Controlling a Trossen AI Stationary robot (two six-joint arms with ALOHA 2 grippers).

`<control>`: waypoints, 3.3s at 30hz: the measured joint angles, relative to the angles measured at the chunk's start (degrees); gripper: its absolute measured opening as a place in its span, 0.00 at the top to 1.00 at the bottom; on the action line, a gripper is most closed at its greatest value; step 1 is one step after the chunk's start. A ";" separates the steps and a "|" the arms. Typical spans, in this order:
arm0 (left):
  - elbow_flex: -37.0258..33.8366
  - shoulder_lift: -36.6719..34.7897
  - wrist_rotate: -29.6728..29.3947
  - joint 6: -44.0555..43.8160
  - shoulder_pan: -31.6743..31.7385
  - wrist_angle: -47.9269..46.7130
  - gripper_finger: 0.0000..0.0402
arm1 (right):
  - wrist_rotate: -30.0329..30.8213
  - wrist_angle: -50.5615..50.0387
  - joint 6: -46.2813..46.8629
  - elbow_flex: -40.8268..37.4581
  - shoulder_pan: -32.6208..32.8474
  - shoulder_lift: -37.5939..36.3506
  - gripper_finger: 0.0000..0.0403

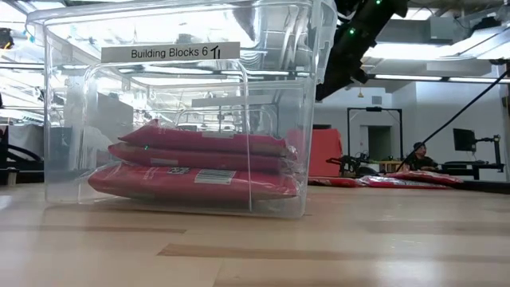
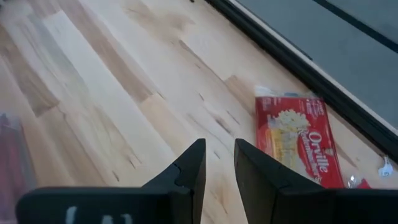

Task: Sort popcorn bags into baskets
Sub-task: Put the red popcorn bag into the container

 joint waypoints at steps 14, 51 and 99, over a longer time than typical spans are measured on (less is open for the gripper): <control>-0.07 8.05 0.22 0.67 -7.37 0.15 1.00 | 2.89 -3.13 3.83 0.00 6.80 0.00 0.73; -19.69 12.98 6.63 -9.24 3.18 21.89 0.99 | 10.07 -5.79 6.52 0.02 9.52 -0.02 0.73; -19.78 4.37 24.48 3.24 44.15 4.50 0.40 | 5.95 14.57 5.48 -18.43 -21.39 2.71 0.90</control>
